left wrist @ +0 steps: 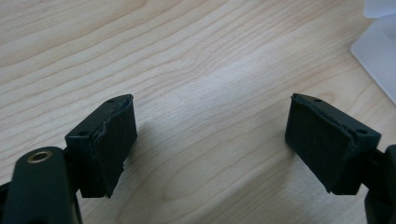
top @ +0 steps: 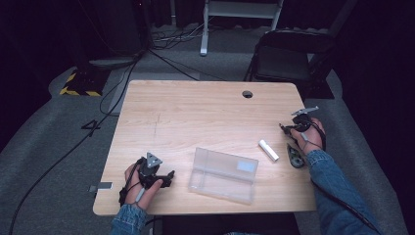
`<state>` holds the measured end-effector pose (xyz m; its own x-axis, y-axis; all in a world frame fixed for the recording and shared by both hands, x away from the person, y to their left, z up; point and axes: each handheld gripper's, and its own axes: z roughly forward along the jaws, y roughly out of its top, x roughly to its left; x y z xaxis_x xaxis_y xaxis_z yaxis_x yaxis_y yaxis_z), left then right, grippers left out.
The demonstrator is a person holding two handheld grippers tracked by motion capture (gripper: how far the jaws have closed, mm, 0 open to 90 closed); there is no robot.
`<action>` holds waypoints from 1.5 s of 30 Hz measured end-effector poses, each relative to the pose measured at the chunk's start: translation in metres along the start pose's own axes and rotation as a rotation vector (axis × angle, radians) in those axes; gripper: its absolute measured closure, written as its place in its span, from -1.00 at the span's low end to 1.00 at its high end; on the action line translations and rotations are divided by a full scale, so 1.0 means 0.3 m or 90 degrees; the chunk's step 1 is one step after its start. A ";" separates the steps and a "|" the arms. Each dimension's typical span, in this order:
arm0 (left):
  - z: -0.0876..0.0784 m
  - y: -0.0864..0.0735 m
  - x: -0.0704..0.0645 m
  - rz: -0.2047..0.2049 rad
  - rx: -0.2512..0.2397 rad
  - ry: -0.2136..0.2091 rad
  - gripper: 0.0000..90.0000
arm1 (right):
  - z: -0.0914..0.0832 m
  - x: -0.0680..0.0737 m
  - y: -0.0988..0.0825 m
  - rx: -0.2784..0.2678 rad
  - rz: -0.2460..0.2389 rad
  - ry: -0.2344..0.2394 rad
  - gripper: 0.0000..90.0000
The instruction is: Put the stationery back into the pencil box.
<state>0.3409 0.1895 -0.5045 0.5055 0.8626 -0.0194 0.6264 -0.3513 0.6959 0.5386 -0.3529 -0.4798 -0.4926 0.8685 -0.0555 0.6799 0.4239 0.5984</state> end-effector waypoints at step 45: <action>0.029 0.028 -0.113 0.052 0.008 -0.044 -0.69 | -0.382 0.517 0.125 -0.181 -0.171 0.274 0.79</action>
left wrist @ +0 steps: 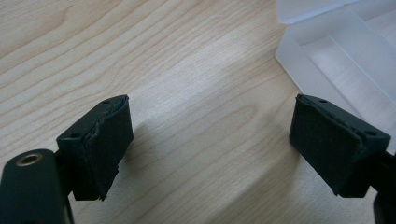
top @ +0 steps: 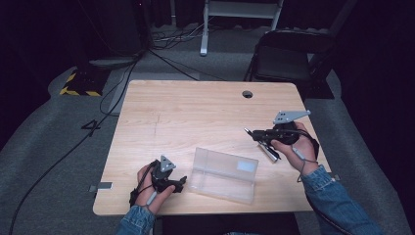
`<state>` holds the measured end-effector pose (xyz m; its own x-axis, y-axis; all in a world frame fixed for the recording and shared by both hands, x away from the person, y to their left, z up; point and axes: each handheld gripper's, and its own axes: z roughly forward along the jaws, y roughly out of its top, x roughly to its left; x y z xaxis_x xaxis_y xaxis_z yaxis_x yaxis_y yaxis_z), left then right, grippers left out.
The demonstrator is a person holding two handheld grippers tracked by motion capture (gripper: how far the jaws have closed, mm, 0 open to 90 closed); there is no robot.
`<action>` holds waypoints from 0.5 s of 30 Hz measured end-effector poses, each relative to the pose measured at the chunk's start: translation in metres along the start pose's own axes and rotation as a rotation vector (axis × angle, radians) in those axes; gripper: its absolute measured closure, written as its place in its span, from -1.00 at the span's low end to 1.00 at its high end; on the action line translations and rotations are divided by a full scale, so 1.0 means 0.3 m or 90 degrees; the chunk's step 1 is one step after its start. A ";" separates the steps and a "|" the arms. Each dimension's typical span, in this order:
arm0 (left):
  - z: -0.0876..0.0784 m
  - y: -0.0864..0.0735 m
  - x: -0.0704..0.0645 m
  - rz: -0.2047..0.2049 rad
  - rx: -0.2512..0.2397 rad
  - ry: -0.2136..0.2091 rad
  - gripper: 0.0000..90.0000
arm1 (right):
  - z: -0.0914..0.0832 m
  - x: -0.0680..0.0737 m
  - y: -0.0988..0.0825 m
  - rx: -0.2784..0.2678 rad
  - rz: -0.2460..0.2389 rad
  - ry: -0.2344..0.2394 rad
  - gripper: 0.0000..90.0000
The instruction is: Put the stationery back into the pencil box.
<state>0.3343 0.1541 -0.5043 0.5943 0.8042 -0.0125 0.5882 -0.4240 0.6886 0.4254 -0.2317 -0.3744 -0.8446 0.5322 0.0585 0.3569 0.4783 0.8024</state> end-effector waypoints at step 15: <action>-0.001 -0.003 -0.030 0.012 -0.002 -0.017 -0.68 | 0.105 0.179 -0.013 -0.002 -0.057 0.102 0.79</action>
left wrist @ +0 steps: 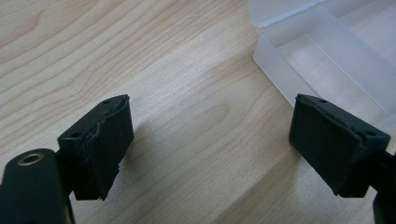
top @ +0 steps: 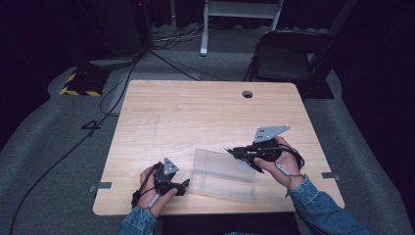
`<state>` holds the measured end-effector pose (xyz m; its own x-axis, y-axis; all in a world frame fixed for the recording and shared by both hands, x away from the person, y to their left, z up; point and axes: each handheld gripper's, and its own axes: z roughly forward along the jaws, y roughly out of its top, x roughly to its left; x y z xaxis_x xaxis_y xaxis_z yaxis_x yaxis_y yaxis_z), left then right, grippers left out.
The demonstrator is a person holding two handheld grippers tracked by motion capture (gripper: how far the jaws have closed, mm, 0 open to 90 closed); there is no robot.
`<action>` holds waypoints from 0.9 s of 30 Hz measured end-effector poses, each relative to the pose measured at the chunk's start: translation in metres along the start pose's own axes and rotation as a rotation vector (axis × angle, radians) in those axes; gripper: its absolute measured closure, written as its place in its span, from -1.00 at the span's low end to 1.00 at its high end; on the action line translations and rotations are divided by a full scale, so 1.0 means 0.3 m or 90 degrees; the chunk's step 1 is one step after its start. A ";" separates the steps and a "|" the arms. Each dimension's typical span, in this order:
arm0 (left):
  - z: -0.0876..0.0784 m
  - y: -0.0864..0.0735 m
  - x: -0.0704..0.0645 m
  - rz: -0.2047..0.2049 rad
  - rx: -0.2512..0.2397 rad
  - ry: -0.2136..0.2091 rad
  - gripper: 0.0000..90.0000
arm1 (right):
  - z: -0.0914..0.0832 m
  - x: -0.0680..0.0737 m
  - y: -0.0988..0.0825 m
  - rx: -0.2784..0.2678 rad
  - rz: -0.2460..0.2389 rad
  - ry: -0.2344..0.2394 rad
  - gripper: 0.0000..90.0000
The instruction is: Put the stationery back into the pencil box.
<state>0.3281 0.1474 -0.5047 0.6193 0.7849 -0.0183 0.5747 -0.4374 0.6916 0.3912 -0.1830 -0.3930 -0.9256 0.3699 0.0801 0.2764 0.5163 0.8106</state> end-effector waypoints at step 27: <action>-0.002 0.000 -0.001 0.006 0.002 -0.006 -0.69 | 0.181 0.037 -0.121 0.034 -0.074 0.040 0.79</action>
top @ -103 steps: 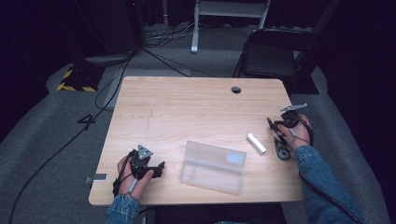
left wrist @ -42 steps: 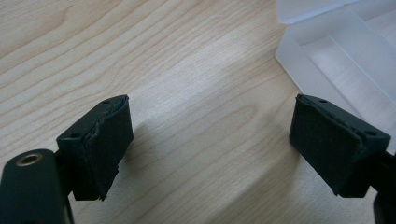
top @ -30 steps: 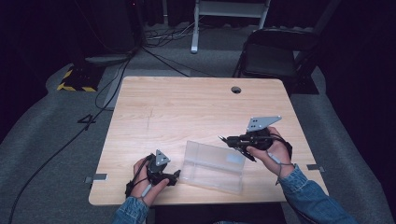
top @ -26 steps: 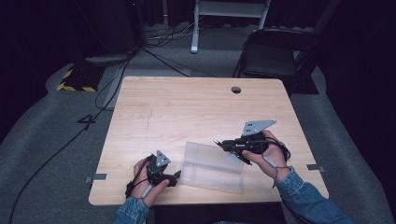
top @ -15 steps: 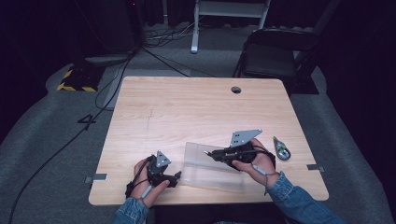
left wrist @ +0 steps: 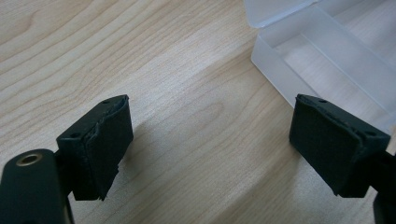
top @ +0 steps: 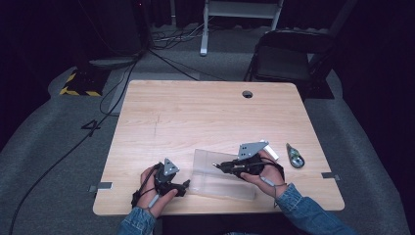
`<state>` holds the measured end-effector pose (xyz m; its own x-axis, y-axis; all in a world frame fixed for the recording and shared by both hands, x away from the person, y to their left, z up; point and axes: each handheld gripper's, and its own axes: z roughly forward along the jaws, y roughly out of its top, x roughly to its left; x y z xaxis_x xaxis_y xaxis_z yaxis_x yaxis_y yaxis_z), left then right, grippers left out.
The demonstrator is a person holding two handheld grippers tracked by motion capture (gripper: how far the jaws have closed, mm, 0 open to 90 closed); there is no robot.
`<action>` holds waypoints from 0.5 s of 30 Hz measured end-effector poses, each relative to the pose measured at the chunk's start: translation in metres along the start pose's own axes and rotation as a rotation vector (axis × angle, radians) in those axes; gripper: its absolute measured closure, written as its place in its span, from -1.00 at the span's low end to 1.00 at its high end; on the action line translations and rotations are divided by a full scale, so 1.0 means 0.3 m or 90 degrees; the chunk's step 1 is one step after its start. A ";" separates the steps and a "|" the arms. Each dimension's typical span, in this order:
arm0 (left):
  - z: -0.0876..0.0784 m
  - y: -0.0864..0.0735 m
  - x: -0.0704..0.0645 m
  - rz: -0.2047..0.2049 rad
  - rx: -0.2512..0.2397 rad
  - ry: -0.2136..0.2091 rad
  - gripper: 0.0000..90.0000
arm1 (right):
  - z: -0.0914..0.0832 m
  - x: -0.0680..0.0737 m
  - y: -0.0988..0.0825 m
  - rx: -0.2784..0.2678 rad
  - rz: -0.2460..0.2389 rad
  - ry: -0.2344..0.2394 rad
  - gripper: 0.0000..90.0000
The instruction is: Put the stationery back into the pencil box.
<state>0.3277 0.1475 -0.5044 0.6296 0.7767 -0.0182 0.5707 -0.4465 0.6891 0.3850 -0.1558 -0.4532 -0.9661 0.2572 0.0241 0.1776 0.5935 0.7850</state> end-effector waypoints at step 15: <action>0.000 -0.001 0.000 0.000 0.000 -0.001 -0.69 | 0.020 0.009 -0.029 0.019 -0.039 -0.003 0.79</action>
<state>0.3275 0.1476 -0.5044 0.6312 0.7754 -0.0192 0.5703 -0.4471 0.6891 0.3819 -0.1558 -0.4636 -0.9743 0.2236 -0.0270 0.1236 0.6307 0.7661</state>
